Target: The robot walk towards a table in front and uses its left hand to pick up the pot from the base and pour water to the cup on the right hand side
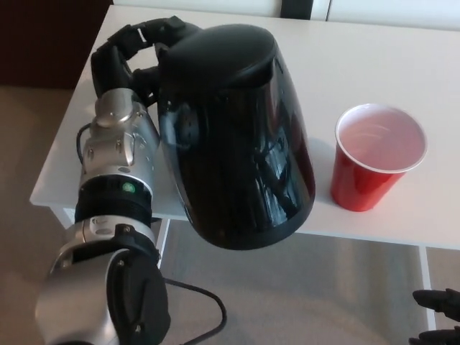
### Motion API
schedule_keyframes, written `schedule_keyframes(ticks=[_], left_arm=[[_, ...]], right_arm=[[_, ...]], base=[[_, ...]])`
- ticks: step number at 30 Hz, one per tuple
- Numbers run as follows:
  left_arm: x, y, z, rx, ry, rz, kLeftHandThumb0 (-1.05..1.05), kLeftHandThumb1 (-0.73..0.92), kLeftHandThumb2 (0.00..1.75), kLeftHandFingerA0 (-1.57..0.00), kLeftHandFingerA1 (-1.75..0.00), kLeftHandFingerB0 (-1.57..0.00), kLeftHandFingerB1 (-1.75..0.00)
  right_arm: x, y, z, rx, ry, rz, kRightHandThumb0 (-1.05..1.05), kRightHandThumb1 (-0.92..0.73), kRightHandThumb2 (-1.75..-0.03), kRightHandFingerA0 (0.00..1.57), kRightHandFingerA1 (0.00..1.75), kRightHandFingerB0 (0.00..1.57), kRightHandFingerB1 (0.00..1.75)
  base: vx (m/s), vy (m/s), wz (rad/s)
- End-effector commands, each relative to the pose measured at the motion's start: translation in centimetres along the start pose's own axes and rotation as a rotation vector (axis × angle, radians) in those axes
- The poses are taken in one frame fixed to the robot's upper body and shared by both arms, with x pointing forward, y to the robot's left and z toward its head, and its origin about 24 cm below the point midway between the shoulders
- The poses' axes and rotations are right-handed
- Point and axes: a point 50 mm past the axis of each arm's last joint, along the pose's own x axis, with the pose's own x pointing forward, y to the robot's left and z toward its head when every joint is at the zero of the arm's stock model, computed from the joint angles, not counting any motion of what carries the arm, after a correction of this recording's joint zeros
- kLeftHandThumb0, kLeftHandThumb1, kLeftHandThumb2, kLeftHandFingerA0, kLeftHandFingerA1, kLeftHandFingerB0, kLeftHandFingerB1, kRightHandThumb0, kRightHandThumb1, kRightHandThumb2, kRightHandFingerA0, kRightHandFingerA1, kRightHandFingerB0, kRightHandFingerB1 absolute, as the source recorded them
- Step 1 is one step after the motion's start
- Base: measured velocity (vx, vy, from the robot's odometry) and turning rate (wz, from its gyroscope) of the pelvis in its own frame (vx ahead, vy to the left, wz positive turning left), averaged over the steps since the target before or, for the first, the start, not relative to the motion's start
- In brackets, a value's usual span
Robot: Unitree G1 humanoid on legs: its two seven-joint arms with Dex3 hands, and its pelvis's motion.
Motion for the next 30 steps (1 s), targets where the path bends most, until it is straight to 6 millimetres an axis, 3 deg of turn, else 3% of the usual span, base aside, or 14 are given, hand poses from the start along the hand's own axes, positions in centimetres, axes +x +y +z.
schedule_keyframes(ticks=[1,3,4,5,7,8,10,14,15,20,26,27,29,30], left_arm=[[-0.2,0.2,1.6,0.209,-0.196,-0.002,-0.12,0.74,0.71,-0.75,-1.49,-0.79,-1.06],[-0.4,0.0,2.3,0.277,-0.255,0.006,-0.09,0.75,0.65,-0.8,-1.19,-0.81,-1.02],[-0.4,-0.1,2.6,0.297,-0.274,0.015,-0.09,0.75,0.65,-0.8,-1.19,-0.81,-1.02],[-0.6,-0.3,3.3,0.346,-0.334,0.028,-0.11,0.75,0.66,-0.77,-1.44,-0.82,-1.1],[-0.7,-0.6,4.0,0.384,-0.377,0.031,-0.12,0.76,0.67,-0.75,-1.51,-0.81,-1.14],[-0.7,-0.8,4.3,0.4,-0.39,0.029,-0.19,0.8,0.63,-0.75,-1.54,-0.81,-1.03],[-0.7,-1.1,5.3,0.444,-0.431,0.021,-0.14,0.79,0.66,-0.77,-1.5,-0.83,-0.93],[-0.8,-1.4,6.3,0.44,-0.462,0.016,-0.17,0.79,0.66,-0.8,-1.52,-0.82,-0.96],[-0.8,-1.8,7.0,0.449,-0.468,0.027,-0.18,0.77,0.66,-0.84,-1.54,-0.79,-1.16],[-1.0,-2.7,8.0,0.408,-0.478,0.031,-0.14,0.79,0.63,-0.85,-1.48,-0.79,-1.15],[-1.1,-2.6,7.3,0.41,-0.493,0.0,-0.14,0.76,0.72,-0.92,-1.45,-0.81,-1.17],[-1.0,-2.5,7.1,0.417,-0.492,0.007,-0.15,0.7,0.75,-0.89,-1.47,-0.84,-1.14],[-1.0,-2.5,6.7,0.427,-0.49,0.018,-0.13,0.7,0.74,-0.89,-1.48,-0.85,-1.12],[-1.0,-2.5,6.6,0.425,-0.488,0.022,-0.1,0.75,0.69,-0.84,-1.48,-0.83,-1.04]], right_arm=[[-0.2,-0.3,-0.3,0.005,0.023,-0.003,-0.28,-0.55,-0.56,0.56,0.47,0.37,0.39],[-0.1,-0.3,-0.3,0.012,0.022,-0.004,-0.28,-0.55,-0.56,0.56,0.48,0.37,0.39],[-0.1,-0.3,-0.4,0.012,0.022,-0.006,-0.28,-0.55,-0.56,0.56,0.48,0.37,0.39],[-0.1,-0.3,-0.4,0.014,0.022,-0.006,-0.28,-0.55,-0.56,0.55,0.48,0.37,0.39],[-0.1,-0.3,-0.3,0.016,0.021,-0.007,-0.28,-0.55,-0.56,0.55,0.48,0.38,0.39],[0.0,-0.4,-0.3,0.016,0.021,-0.008,-0.28,-0.55,-0.56,0.55,0.48,0.38,0.39],[-0.1,-0.4,-0.2,0.009,0.02,-0.007,-0.28,-0.55,-0.56,0.55,0.48,0.37,0.39],[-0.1,-0.4,-0.3,0.005,0.023,-0.008,-0.29,-0.55,-0.56,0.54,0.47,0.37,0.39],[0.0,-0.4,-0.3,0.006,0.026,-0.006,-0.29,-0.55,-0.56,0.53,0.47,0.37,0.39],[-0.1,-0.4,-0.2,0.007,0.02,-0.004,-0.3,-0.55,-0.56,0.52,0.47,0.37,0.39],[-0.1,-0.2,0.0,0.002,0.016,-0.003,-0.29,-0.55,-0.56,0.53,0.47,0.36,0.38],[-0.1,-0.2,0.0,0.001,0.017,-0.002,-0.29,-0.55,-0.56,0.51,0.47,0.37,0.38],[-0.1,-0.3,0.0,-0.006,0.019,-0.001,-0.3,-0.55,-0.56,0.52,0.47,0.37,0.38],[-0.1,-0.3,0.1,-0.006,0.019,0.0,-0.3,-0.55,-0.56,0.52,0.47,0.37,0.38]], base=[[0.0,0.0,0.0],[0.0,0.0,0.0],[0.0,0.0,0.0],[0.0,0.0,0.0],[0.0,0.0,0.0],[0.0,0.0,0.0],[0.0,0.0,0.0],[0.0,0.0,0.0],[0.0,0.0,0.0],[0.0,0.0,0.0],[0.0,0.0,0.0],[0.0,0.0,0.0],[0.0,0.0,0.0],[0.0,0.0,0.0]])
